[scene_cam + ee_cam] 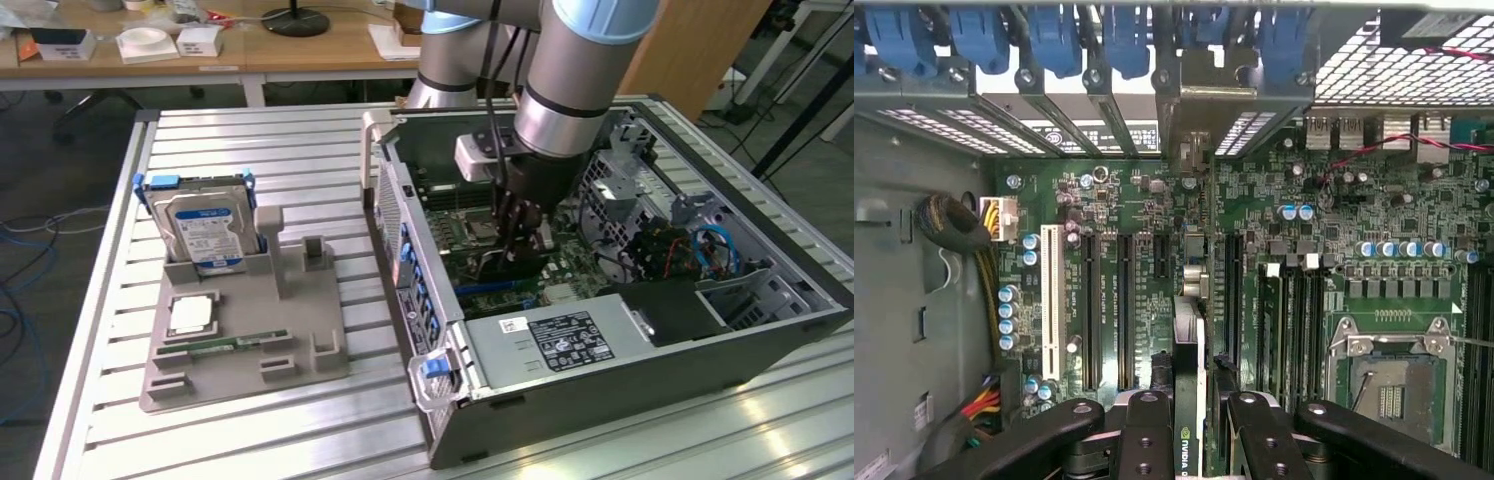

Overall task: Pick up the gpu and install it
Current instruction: 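Insert the gpu into the slot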

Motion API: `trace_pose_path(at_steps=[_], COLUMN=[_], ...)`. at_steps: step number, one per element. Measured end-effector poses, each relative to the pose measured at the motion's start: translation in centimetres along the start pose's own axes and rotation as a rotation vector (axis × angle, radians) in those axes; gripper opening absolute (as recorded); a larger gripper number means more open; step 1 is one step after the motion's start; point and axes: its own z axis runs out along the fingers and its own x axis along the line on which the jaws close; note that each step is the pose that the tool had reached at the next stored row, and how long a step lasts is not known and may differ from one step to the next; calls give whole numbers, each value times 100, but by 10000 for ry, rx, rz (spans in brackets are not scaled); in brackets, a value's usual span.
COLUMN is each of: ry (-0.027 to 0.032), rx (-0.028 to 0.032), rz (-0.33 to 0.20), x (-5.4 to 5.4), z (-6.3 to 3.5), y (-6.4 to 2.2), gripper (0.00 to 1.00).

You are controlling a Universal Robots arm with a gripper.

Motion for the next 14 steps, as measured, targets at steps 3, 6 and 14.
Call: trace_pose_path(at_steps=[3, 6, 14], ry=[3, 1, 0], rx=[-1, 0, 1], rz=[0, -2, -1], x=[0, 0, 0], z=[5, 7, 39], y=[15, 16, 16], gripper=[26, 26, 26])
